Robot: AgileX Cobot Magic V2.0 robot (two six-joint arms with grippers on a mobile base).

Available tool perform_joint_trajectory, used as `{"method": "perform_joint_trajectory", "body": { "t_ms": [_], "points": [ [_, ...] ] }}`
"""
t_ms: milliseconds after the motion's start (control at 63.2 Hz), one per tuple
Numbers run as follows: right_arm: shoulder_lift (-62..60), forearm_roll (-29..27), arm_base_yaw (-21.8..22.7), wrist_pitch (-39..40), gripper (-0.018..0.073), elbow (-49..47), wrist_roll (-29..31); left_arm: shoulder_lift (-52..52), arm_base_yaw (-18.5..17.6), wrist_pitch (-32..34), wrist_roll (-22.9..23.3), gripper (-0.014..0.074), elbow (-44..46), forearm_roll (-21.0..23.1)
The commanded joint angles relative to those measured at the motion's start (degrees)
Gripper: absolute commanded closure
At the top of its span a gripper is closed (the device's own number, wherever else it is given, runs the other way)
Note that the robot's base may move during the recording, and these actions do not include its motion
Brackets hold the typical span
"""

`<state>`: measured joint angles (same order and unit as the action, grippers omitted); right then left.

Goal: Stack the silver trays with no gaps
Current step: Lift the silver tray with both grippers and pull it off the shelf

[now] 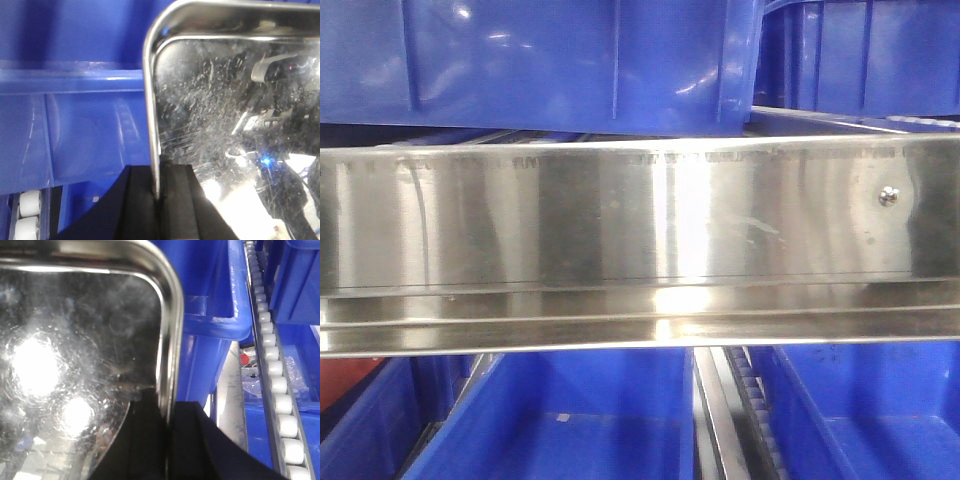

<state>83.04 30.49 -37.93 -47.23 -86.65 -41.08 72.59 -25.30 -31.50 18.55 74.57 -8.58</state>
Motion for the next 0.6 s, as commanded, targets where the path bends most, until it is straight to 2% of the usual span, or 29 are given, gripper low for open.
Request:
{"method": "perform_joint_trajectory", "body": {
  "t_ms": [0, 585],
  "points": [
    [-0.42, -0.19, -0.45, 4.93, 0.0637, -0.13, 0.94, -0.87, -1.25, 5.34, 0.08, 0.0614, 0.62, 2.21],
    [-0.42, -0.3, -0.45, 5.57, 0.0637, -0.13, 0.94, -0.87, -1.25, 5.63, 0.08, 0.0614, 0.62, 1.3]
  ]
}}
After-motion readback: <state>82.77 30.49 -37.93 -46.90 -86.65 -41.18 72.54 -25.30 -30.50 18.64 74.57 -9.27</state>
